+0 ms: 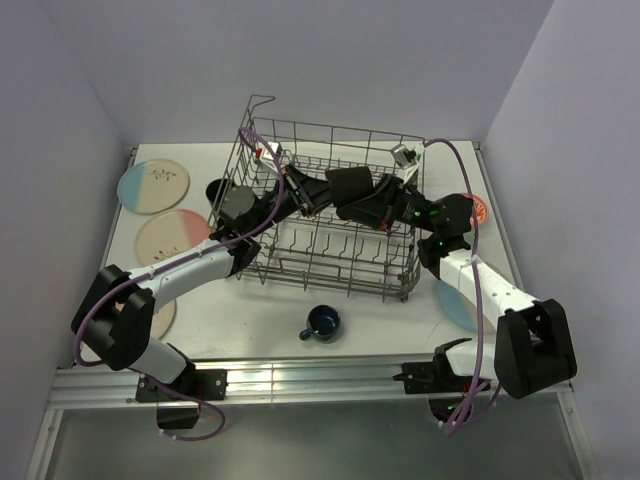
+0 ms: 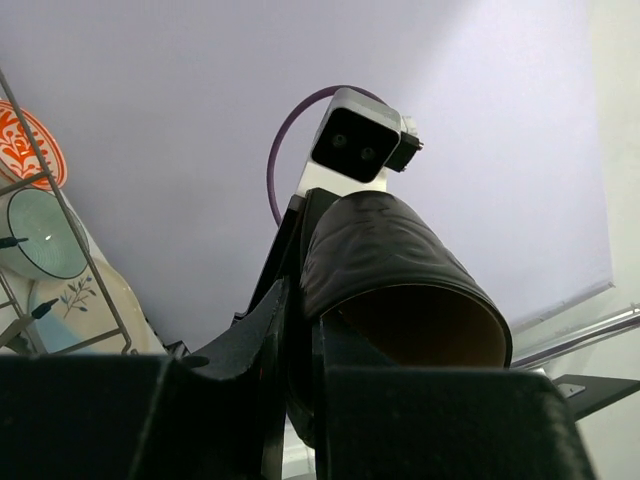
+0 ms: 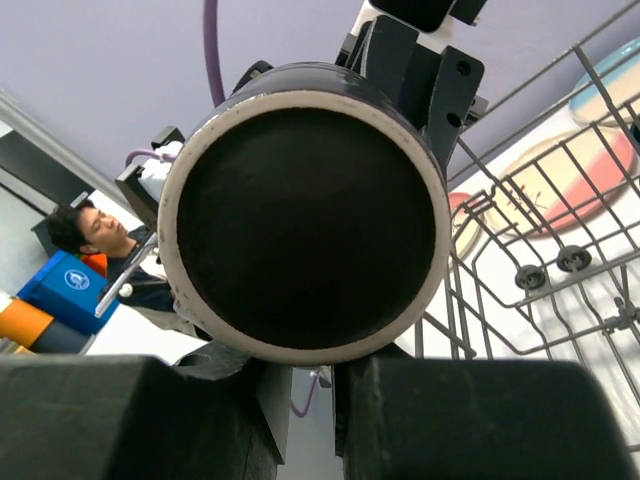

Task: Load the mixed dishes into the dish rack
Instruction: Pass the cup from the left arm to the right, then place the cup upside down on the dish rack

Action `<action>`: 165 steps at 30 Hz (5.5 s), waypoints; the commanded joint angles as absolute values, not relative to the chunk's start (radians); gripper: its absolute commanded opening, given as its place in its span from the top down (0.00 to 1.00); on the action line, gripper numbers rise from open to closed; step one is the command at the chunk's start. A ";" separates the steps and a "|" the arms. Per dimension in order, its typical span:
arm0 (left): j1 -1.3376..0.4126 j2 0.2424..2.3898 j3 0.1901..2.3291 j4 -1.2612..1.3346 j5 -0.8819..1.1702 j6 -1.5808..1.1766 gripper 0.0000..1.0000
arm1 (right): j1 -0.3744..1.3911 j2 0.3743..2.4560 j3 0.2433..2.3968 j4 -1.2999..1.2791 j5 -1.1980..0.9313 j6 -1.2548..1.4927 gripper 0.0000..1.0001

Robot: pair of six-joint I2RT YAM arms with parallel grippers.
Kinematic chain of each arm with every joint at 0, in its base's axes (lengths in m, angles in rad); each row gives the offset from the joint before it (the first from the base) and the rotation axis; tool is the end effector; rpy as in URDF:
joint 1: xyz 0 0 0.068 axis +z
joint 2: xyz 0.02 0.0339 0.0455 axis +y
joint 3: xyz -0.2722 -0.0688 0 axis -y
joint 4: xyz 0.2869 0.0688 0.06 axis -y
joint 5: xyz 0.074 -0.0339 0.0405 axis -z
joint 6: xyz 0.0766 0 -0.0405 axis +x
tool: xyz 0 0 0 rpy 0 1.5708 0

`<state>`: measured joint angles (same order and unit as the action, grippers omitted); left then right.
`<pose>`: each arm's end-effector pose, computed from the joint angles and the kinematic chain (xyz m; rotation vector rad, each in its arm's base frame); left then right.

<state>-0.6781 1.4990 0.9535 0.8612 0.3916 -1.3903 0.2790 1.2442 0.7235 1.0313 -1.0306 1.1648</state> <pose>0.3045 -0.2828 0.3324 -0.1406 1.5726 -1.9589 0.2802 0.1486 0.3360 -0.4951 1.4674 1.7290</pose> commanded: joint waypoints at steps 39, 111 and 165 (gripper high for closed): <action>-0.653 0.908 1.174 -0.394 -0.411 -0.511 0.15 | 0.423 1.501 1.403 -0.111 -0.640 0.221 1.00; -0.497 0.858 0.927 -0.313 -0.555 -0.560 0.09 | 0.710 2.563 2.398 -0.195 0.192 0.348 0.99; -0.495 0.730 0.847 -0.339 -0.604 -0.565 0.09 | 0.729 2.484 2.286 -0.215 0.276 0.236 0.83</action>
<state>-0.5007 0.7486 0.8536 -0.3584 -0.5823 -0.5476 0.7223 2.5675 2.3009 -0.2218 0.2321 0.2607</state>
